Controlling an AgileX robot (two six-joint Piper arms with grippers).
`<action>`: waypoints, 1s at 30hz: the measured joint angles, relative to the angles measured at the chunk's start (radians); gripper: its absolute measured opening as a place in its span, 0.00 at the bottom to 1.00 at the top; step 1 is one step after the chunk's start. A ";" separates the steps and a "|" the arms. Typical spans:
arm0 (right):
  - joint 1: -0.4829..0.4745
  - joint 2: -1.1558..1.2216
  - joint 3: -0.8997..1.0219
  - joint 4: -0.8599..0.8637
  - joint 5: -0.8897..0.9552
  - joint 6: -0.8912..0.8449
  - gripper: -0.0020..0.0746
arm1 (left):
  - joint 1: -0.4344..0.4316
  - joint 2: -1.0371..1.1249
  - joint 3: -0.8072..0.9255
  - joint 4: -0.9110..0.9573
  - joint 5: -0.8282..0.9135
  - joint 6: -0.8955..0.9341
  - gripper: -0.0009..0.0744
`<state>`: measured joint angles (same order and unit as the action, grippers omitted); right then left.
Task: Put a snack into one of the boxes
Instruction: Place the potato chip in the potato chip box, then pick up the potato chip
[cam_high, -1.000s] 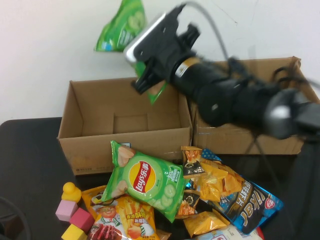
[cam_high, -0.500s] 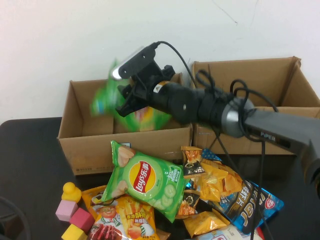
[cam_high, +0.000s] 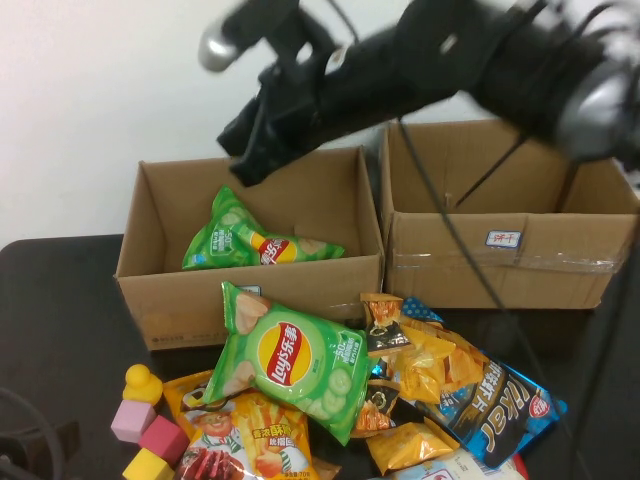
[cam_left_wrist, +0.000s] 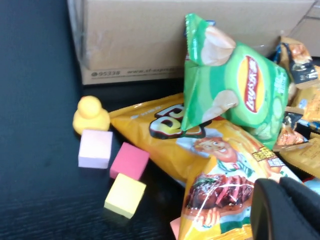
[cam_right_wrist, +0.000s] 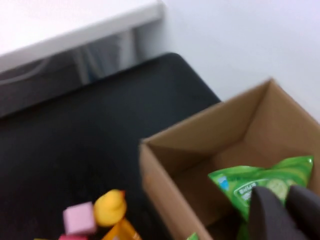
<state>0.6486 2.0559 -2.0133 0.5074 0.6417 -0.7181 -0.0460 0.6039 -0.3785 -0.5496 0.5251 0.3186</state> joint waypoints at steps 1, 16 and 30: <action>0.000 -0.023 -0.002 -0.012 0.031 -0.003 0.09 | 0.000 0.000 0.000 -0.008 0.000 0.012 0.01; 0.000 -0.246 0.023 -0.546 0.573 0.215 0.03 | -0.050 0.000 0.000 -0.153 0.139 0.304 0.01; -0.002 -0.682 0.515 -0.699 0.462 0.484 0.03 | -0.282 0.300 -0.001 -0.116 0.100 0.213 0.01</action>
<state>0.6466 1.3740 -1.4978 -0.1918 1.1036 -0.2340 -0.3282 0.9039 -0.3797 -0.6653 0.6250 0.5315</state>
